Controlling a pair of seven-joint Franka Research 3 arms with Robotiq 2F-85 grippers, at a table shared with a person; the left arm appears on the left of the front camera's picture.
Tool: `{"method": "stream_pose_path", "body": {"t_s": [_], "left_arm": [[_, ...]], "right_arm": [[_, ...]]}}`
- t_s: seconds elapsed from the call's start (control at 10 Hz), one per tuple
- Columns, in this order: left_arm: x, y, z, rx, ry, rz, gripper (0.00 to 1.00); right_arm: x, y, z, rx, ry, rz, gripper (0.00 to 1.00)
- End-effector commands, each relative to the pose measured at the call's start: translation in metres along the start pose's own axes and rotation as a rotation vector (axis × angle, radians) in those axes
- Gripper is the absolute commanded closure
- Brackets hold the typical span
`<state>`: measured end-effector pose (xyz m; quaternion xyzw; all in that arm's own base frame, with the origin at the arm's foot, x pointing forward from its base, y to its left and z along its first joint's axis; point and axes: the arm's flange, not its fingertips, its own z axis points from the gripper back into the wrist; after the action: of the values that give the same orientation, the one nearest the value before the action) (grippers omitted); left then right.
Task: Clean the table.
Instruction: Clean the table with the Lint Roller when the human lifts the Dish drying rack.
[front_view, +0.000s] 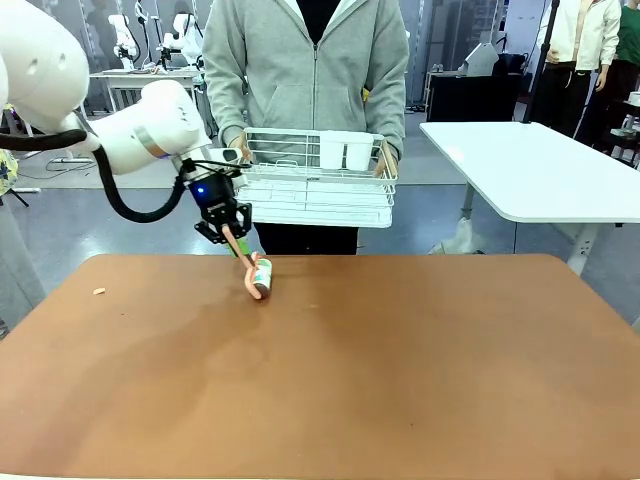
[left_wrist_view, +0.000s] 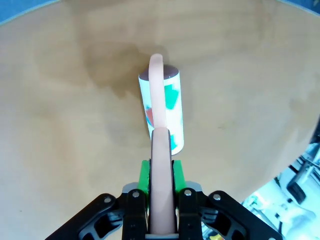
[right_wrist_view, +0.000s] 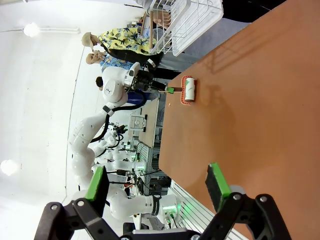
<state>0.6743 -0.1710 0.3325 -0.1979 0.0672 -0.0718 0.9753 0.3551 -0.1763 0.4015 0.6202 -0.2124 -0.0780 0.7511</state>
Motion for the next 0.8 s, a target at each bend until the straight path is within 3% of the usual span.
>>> {"method": "stream_pose_path", "body": {"t_s": [0.0, 0.5, 0.7], "left_arm": [[-0.016, 0.009, -0.077, 0.024, 0.096, 0.017, 0.79], [-0.023, -0.019, -0.077, 0.054, 0.103, -0.02, 0.79], [-0.034, -0.032, -0.05, 0.074, 0.106, -0.038, 0.79]], "right_arm": [[0.0, 0.003, 0.0, 0.014, -0.011, 0.006, 0.0], [0.0, 0.003, 0.0, 0.014, -0.011, 0.006, 0.0], [0.0, 0.003, 0.0, 0.014, -0.011, 0.006, 0.0]]}}
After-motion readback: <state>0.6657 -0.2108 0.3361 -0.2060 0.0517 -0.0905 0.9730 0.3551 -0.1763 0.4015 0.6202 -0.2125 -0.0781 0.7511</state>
